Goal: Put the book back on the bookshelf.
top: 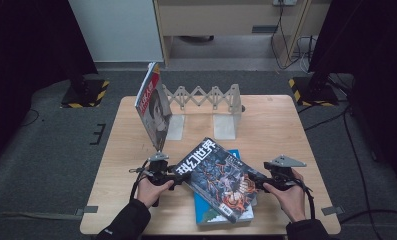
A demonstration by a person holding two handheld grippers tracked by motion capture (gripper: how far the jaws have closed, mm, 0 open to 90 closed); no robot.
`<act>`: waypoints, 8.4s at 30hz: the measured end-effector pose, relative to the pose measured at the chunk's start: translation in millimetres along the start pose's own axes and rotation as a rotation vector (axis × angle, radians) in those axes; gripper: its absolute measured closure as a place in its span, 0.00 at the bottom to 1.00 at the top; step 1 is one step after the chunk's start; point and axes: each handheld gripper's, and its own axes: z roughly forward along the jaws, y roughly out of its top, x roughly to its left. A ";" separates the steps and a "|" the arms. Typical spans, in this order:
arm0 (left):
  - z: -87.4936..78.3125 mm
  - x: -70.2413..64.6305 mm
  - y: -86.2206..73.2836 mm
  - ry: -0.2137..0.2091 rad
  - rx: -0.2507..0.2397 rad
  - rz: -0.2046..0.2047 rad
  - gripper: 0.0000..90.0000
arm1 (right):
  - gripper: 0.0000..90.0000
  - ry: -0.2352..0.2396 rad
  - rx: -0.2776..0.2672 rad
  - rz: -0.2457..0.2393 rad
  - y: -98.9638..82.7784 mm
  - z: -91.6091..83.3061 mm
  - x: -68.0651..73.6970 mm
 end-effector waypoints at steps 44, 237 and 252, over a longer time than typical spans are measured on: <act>2.0 -7.0 13.0 -0.217 -0.007 -0.143 0.58 | 0.25 0.020 0.042 -0.015 -6.7 11.1 2.4; -44.9 7.1 201.3 0.705 -0.365 0.044 0.91 | 0.00 -0.235 0.160 0.031 -43.5 10.7 -72.1; -40.8 3.0 198.6 0.755 -0.408 0.084 0.83 | 0.00 -0.234 0.160 0.030 -43.5 10.7 -72.2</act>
